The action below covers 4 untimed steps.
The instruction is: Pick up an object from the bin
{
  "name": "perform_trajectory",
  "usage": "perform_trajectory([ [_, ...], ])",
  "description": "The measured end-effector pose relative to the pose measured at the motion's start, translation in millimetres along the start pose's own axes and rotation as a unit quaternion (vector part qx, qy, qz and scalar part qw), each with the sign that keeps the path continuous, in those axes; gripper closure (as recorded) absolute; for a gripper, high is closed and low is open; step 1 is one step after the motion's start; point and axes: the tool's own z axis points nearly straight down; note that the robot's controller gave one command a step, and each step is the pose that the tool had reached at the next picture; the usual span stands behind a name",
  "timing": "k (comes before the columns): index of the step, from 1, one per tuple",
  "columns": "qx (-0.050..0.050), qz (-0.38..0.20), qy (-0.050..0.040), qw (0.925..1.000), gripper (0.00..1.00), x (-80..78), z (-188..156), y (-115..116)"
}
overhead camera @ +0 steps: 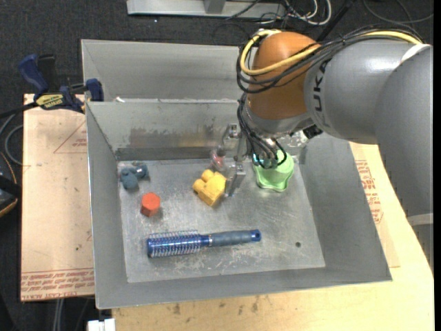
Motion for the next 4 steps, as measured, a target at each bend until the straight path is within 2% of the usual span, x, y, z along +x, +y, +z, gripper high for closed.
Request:
perform_trajectory([
  [1, 0.000, 0.028, -0.0059, 0.9996, 0.00, 5.0, 25, 10],
  [2, -0.001, -0.116, -0.0027, 0.9932, 0.00, 31.8, 54, 77],
  [3, 0.000, -0.115, -0.0038, 0.9934, 1.00, 30.6, 52, 75],
  [4, 0.000, -0.114, -0.0042, 0.9934, 0.00, 30.7, 53, 74],
])
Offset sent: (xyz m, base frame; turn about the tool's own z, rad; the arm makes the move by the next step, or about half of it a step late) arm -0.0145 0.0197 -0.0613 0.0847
